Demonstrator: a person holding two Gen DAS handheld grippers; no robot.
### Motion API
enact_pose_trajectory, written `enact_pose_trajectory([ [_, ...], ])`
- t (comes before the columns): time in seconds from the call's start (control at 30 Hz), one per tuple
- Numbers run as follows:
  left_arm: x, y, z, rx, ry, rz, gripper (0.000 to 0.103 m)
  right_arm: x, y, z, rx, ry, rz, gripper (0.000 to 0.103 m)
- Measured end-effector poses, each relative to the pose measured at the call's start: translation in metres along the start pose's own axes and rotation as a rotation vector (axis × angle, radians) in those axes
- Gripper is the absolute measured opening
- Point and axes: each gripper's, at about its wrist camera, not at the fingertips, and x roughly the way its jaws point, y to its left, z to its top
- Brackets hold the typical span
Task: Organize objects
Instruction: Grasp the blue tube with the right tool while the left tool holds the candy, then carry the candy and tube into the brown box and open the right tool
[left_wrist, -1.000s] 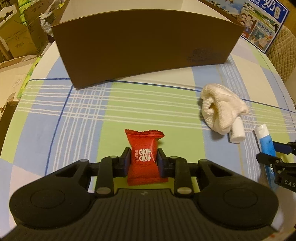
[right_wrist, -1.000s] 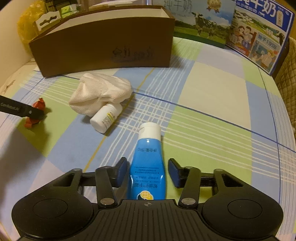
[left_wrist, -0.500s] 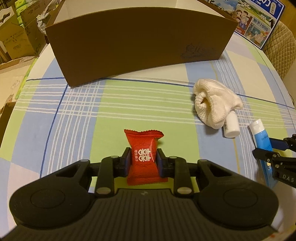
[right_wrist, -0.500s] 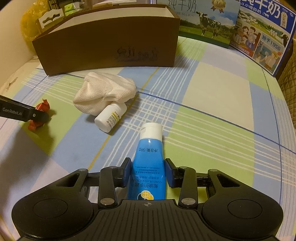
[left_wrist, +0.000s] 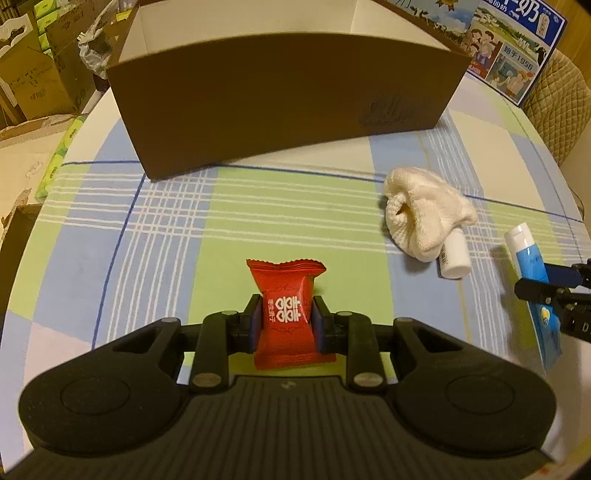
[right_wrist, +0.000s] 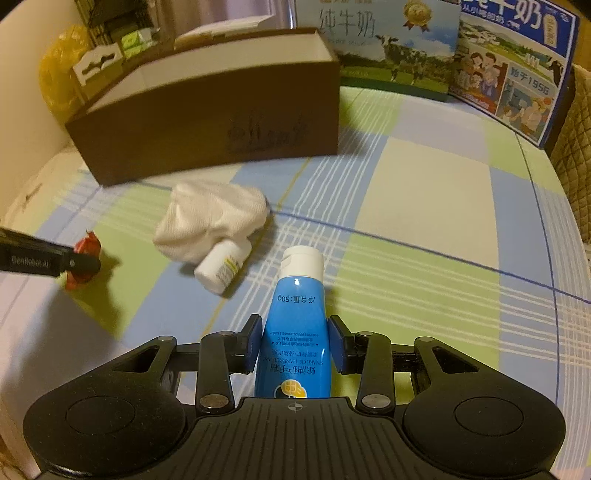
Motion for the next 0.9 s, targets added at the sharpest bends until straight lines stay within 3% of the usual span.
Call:
enact_pose_trajectory([
  [0.5,-0.043,-0.005,0.039,0.006,-0.121,-0.041,0.023,-0.027,0.007,0.052,0.026,-0.108,0.090,0.035],
  [0.9,-0.067,0.003,0.101,0.017,-0.261,-0.019,0.023,-0.026,0.019,0.131,-0.032,-0.226,0.134,0.035],
])
